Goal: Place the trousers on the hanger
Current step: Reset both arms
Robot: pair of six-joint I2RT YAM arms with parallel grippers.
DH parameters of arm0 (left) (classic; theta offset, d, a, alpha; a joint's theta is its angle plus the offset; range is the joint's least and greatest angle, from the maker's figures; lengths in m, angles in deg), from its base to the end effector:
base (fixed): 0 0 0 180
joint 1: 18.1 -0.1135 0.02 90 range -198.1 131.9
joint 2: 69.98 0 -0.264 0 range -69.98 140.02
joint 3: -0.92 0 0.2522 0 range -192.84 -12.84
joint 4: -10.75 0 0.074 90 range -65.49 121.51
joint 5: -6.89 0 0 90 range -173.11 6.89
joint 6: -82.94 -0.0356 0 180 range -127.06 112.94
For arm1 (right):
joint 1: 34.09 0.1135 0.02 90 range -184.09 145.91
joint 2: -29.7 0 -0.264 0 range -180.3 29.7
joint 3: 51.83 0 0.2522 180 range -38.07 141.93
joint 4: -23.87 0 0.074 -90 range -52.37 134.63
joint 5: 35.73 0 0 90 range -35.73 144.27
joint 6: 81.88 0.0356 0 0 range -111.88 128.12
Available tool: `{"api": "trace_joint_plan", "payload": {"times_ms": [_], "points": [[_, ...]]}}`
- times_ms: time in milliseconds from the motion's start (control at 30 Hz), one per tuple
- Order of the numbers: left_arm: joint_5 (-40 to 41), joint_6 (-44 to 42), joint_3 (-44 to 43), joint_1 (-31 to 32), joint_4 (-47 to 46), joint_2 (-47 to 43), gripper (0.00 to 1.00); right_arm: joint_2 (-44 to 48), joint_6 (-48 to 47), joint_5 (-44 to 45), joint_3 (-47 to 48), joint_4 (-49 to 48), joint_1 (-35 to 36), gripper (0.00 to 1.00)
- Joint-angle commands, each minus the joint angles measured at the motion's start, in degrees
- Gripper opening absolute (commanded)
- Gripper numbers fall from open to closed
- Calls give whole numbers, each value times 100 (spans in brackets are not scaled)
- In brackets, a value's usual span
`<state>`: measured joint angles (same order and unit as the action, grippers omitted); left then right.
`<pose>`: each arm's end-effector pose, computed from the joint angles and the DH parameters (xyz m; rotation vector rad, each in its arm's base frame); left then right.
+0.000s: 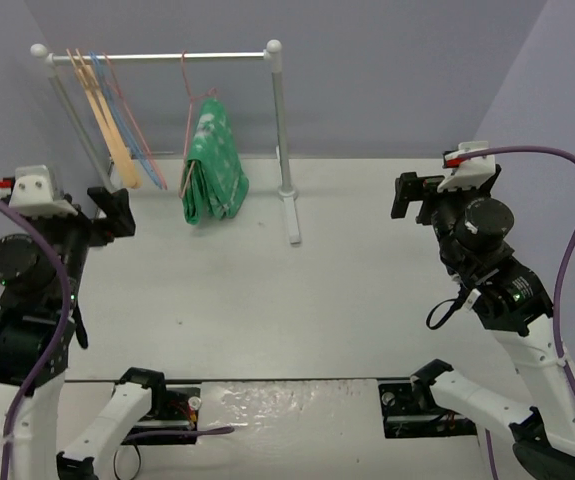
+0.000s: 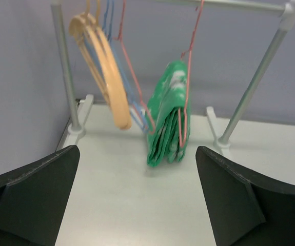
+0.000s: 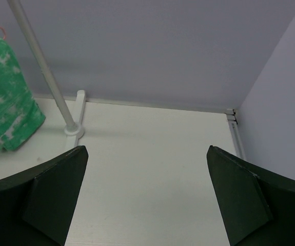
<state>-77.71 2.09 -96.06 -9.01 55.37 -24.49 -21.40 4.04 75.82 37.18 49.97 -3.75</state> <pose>0.0999 -0.0126 0.5122 -0.0780 1.4522 -0.1920 0.1430 0.0685 0.4958 -0.0970 1.3770 0.1267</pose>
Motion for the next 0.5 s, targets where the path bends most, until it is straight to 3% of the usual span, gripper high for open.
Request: {"api": "trace_joint_plan", "payload": {"times_ms": [0,200,467], "points": [[453,-200,547,-15,1149,-663,96,111,-135,776,-81,-259,-29,100],[662,-194,878,-22,1874,-1400,97,390,-128,815,-423,-276,-38,100],[396,116,1043,-19,1853,-1164,97,496,-102,917,-607,-416,-38,100]]}}
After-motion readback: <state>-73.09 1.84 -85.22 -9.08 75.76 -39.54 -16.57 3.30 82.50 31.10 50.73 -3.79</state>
